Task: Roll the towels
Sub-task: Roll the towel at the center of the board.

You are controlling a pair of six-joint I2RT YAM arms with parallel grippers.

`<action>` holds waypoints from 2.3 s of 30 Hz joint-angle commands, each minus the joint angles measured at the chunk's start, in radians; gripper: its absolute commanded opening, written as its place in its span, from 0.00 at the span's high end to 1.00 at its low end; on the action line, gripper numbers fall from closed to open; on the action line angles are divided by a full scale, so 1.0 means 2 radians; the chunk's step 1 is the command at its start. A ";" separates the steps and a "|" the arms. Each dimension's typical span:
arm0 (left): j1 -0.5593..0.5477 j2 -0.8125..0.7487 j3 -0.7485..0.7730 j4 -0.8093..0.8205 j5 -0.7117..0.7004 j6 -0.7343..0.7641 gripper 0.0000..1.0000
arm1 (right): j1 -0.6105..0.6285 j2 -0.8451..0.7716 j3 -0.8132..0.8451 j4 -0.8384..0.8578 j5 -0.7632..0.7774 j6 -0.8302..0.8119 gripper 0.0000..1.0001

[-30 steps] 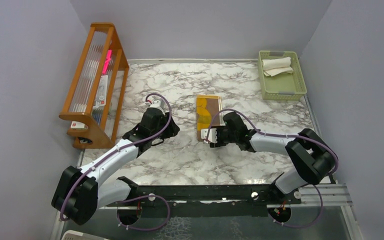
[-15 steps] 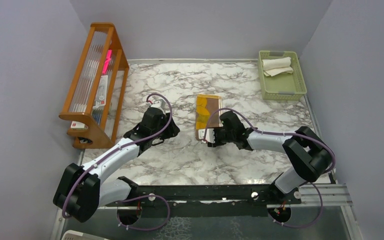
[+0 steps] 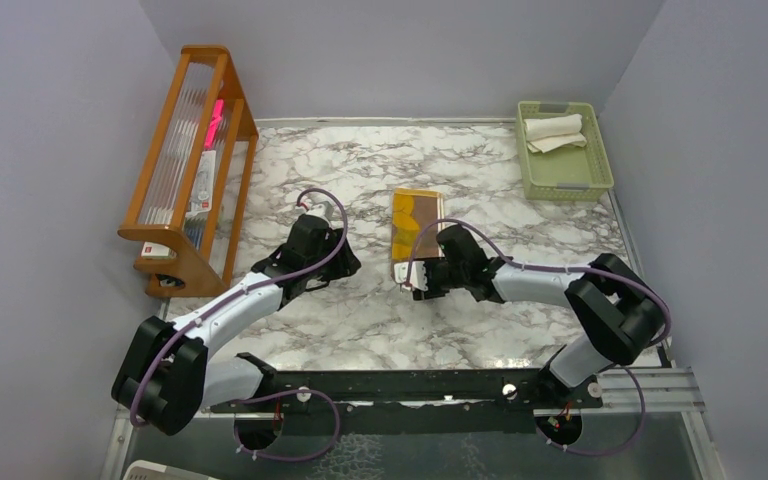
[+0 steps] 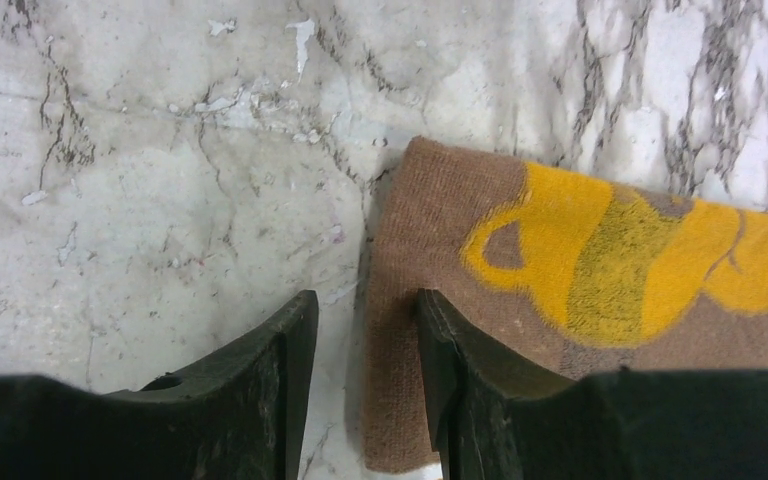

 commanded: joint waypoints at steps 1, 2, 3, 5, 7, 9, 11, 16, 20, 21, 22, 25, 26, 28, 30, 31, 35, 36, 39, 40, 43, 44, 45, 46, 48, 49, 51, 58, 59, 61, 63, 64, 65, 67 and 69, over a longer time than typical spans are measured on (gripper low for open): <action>0.004 -0.001 0.010 -0.001 0.012 0.005 0.53 | 0.005 0.025 0.015 0.009 0.001 0.002 0.58; 0.005 -0.001 0.010 -0.001 0.013 0.006 0.53 | 0.005 0.030 0.017 0.011 0.008 0.003 0.58; 0.005 -0.001 0.010 -0.002 0.013 0.006 0.53 | 0.005 0.033 0.020 0.013 0.015 0.003 0.58; 0.006 -0.001 0.011 -0.003 0.014 0.008 0.53 | 0.005 0.037 0.022 0.018 0.029 0.002 0.58; 0.006 0.001 0.013 -0.004 0.016 0.010 0.53 | 0.007 0.042 0.024 0.022 0.046 0.002 0.60; 0.008 0.004 0.016 -0.006 0.016 0.014 0.53 | 0.008 0.043 0.024 0.021 0.060 0.004 0.63; 0.010 0.005 0.020 -0.010 0.015 0.019 0.53 | 0.008 0.042 0.023 0.016 0.070 0.007 0.68; 0.017 0.005 0.037 -0.030 0.016 0.038 0.53 | 0.007 0.028 0.028 -0.022 0.064 0.026 0.95; 0.025 0.003 0.057 -0.044 0.033 0.057 0.53 | 0.007 -0.007 0.043 -0.053 0.014 0.097 0.99; 0.028 0.003 0.061 -0.046 0.042 0.062 0.53 | 0.008 -0.014 0.048 -0.065 -0.011 0.116 0.99; 0.030 0.006 0.065 -0.049 0.049 0.068 0.53 | 0.008 -0.019 0.053 -0.076 -0.041 0.132 0.99; 0.036 0.014 0.079 -0.060 0.065 0.079 0.53 | 0.008 -0.019 0.065 -0.092 -0.120 0.198 0.99; 0.038 0.015 0.082 -0.061 0.071 0.080 0.53 | 0.007 -0.013 0.070 -0.097 -0.136 0.218 0.99; 0.041 0.014 0.085 -0.061 0.083 0.081 0.53 | 0.007 0.011 0.094 -0.122 -0.161 0.248 0.99; 0.044 0.011 0.089 -0.063 0.096 0.082 0.53 | 0.005 0.046 0.126 -0.163 -0.200 0.255 0.99; 0.045 0.009 0.090 -0.063 0.105 0.083 0.53 | 0.003 0.063 0.139 -0.179 -0.225 0.259 0.99; 0.049 -0.001 0.098 -0.065 0.130 0.094 0.53 | -0.005 0.106 0.177 -0.197 -0.312 0.294 0.99; 0.048 -0.005 0.098 -0.065 0.136 0.096 0.53 | -0.007 0.112 0.184 -0.199 -0.330 0.302 0.99; 0.049 -0.012 0.099 -0.062 0.149 0.100 0.53 | -0.013 0.113 0.196 -0.184 -0.374 0.316 0.99; 0.049 -0.013 0.099 -0.058 0.153 0.101 0.53 | -0.017 0.110 0.198 -0.177 -0.388 0.330 0.99; 0.050 -0.007 0.098 -0.041 0.168 0.100 0.53 | -0.029 0.114 0.218 -0.177 -0.391 0.378 0.99; 0.050 -0.003 0.098 -0.036 0.176 0.099 0.53 | -0.034 0.123 0.230 -0.193 -0.396 0.376 0.99; 0.050 0.002 0.098 -0.030 0.181 0.097 0.53 | -0.036 0.135 0.240 -0.209 -0.398 0.373 0.99; 0.049 0.006 0.099 -0.026 0.185 0.095 0.53 | -0.037 0.145 0.251 -0.226 -0.392 0.377 0.99; 0.049 0.009 0.102 -0.023 0.187 0.091 0.53 | -0.037 0.169 0.269 -0.255 -0.374 0.392 0.99; 0.050 0.007 0.102 -0.021 0.188 0.090 0.53 | -0.037 0.181 0.276 -0.268 -0.373 0.396 0.99; 0.050 -0.002 0.101 -0.019 0.188 0.088 0.53 | -0.037 0.202 0.280 -0.278 -0.376 0.417 0.99; 0.050 -0.047 0.090 -0.029 0.219 0.093 0.53 | -0.037 0.247 0.254 -0.227 -0.372 0.485 0.99; 0.049 -0.053 0.083 -0.027 0.233 0.090 0.53 | -0.037 0.252 0.251 -0.214 -0.369 0.497 0.99; 0.050 -0.063 0.066 -0.021 0.265 0.081 0.55 | -0.038 0.264 0.251 -0.198 -0.353 0.523 0.99; 0.050 -0.071 0.035 -0.005 0.301 0.065 0.62 | -0.040 0.277 0.251 -0.182 -0.337 0.547 0.99; 0.049 -0.077 0.020 0.006 0.317 0.055 0.67 | -0.040 0.282 0.252 -0.176 -0.330 0.558 0.99; 0.049 -0.082 0.005 0.018 0.330 0.044 0.72 | -0.041 0.288 0.253 -0.172 -0.321 0.566 0.99; 0.048 -0.095 -0.024 0.042 0.352 0.024 0.80 | -0.042 0.299 0.258 -0.171 -0.304 0.576 0.99; 0.048 -0.101 -0.045 0.060 0.362 0.005 0.86 | -0.044 0.309 0.262 -0.171 -0.291 0.587 0.99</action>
